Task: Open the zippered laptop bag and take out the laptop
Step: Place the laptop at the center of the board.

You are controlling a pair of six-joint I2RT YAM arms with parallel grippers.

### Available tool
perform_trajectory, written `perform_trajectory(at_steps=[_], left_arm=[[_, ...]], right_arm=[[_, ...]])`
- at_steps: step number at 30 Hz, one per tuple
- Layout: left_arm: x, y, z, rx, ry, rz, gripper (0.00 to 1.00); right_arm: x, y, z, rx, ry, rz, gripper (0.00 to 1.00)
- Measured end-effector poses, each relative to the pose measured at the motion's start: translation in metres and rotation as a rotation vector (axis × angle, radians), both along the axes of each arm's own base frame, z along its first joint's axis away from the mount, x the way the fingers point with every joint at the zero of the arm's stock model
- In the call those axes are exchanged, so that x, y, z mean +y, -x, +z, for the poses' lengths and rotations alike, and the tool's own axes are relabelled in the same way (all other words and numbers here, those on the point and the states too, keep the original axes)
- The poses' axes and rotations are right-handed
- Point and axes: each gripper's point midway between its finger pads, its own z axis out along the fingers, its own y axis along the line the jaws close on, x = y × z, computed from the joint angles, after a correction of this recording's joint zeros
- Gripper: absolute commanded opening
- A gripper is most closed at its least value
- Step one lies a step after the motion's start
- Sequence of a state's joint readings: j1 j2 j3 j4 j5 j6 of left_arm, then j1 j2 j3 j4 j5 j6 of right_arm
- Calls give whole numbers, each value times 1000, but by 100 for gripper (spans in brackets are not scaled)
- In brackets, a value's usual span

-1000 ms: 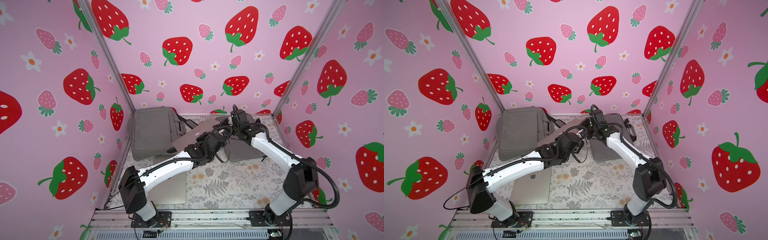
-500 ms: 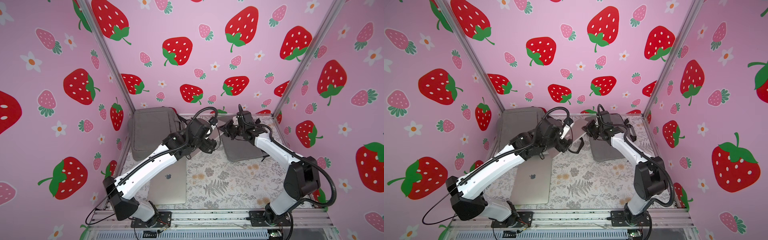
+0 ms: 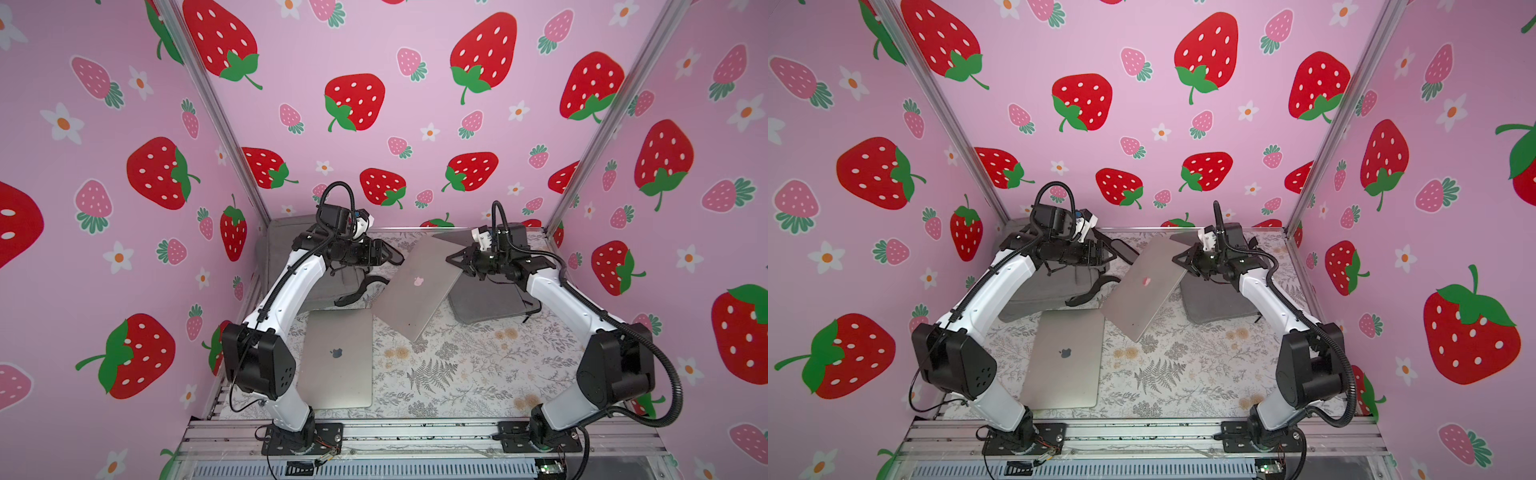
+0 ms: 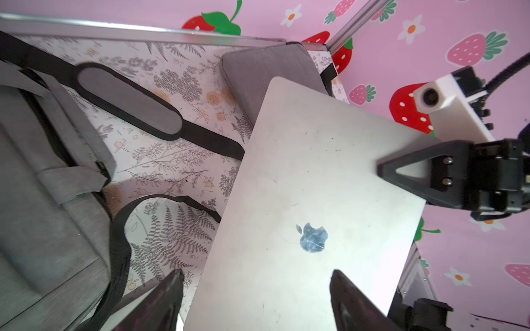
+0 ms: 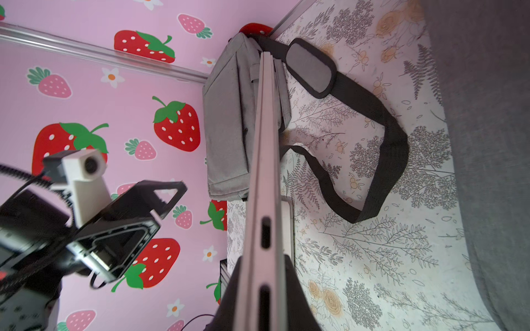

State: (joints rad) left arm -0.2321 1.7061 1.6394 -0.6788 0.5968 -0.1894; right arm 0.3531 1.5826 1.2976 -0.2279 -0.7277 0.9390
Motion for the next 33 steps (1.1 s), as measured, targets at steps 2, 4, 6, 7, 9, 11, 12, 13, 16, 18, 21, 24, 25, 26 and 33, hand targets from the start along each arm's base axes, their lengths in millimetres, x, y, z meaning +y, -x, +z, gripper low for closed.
perform_trajectory(at_steps=[2, 4, 6, 7, 9, 11, 12, 13, 16, 18, 21, 24, 25, 26, 33], left_arm=[[-1, -3, -11, 35, 45, -25, 79], [-3, -7, -16, 52, 79, -48, 78], [-8, -7, -20, 60, 108, -74, 77], [-11, -7, -22, 64, 119, -88, 77], [-13, -6, -25, 69, 133, -109, 77], [-17, -7, -28, 78, 150, -128, 76], [-18, -7, -30, 85, 159, -135, 76], [-20, -6, -32, 96, 170, -144, 76], [-25, -4, -36, 131, 208, -168, 73], [-29, 1, -33, 150, 246, -194, 68], [-33, 9, -26, 171, 292, -231, 64], [-36, 17, -21, 189, 327, -257, 61], [-35, 20, -19, 190, 337, -261, 59], [-34, 24, -17, 193, 346, -265, 57], [-33, 45, 4, 184, 392, -285, 49]], right_arm=[[-1, 3, 4, -6, -17, 30, 0], [-1, 4, 8, -10, -38, 51, 0], [1, 7, 12, -13, -61, 75, 0], [1, 7, 15, -16, -72, 84, 0], [2, 8, 21, -24, -95, 100, 0], [4, 9, 27, -34, -118, 116, 0], [5, 9, 31, -39, -129, 124, 0], [5, 9, 34, -47, -140, 131, 0], [9, 9, 45, -63, -177, 150, 0], [10, 8, 48, -66, -190, 153, 0], [11, 3, 47, -58, -212, 164, 0], [12, -3, 44, -46, -233, 186, 0], [12, -4, 44, -37, -242, 196, 0], [12, -4, 43, -27, -252, 208, 0], [13, -8, 52, -23, -322, 294, 0]])
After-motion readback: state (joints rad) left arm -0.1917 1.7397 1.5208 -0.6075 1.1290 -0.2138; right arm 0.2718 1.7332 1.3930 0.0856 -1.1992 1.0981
